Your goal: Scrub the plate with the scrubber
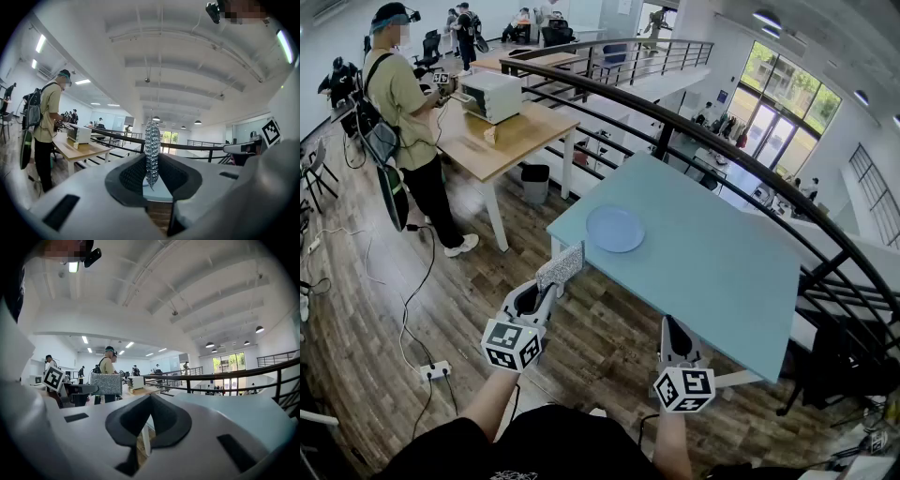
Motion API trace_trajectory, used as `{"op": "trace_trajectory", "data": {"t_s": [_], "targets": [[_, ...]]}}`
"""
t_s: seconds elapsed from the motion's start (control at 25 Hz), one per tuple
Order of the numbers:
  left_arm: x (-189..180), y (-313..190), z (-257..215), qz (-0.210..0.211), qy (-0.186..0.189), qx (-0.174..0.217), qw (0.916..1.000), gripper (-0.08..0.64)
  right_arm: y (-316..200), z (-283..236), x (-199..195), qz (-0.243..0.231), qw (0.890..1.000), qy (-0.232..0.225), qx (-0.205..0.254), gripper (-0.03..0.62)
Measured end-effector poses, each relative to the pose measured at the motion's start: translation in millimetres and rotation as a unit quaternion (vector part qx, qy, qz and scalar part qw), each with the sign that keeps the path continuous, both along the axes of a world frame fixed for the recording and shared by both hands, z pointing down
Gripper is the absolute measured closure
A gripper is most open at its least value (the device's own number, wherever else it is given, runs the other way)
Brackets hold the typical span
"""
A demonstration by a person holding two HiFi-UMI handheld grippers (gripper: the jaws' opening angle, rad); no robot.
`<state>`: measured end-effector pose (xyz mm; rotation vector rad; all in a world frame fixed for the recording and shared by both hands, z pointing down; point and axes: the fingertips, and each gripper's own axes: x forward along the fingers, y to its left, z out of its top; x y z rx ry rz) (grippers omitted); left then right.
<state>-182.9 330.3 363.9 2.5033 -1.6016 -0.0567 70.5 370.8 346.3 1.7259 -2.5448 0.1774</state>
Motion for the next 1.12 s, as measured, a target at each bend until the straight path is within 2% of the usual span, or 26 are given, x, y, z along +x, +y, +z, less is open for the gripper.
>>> {"op": "trace_trajectory", "data": {"t_s": [0.36,0.64,0.92,1.12], "targets": [[-18.6,5.1,-4.4,0.019,0.003,0.012,0.9997,0.474,2.5,-2.5,-30.7,0.000,1.000,0.011,0.005,0.586],[-38.9,9.8,-3.4,0.027,0.004,0.015,0.9995,0.474,10.8,-1.7,-58.6,-0.026,0.999,-0.023,0.000,0.584],[-60.4,20.0,2.3,0.041,0.016,0.011,0.9990,0.474,15.7,7.0,-82.2,-0.036,0.999,-0.005,-0.014,0.583],[-77.4,22.8,13.6,0.044,0.017,0.005,0.9989,0.474,11.8,13.5,-94.0,-0.035,0.999,-0.018,-0.024,0.583]]}}
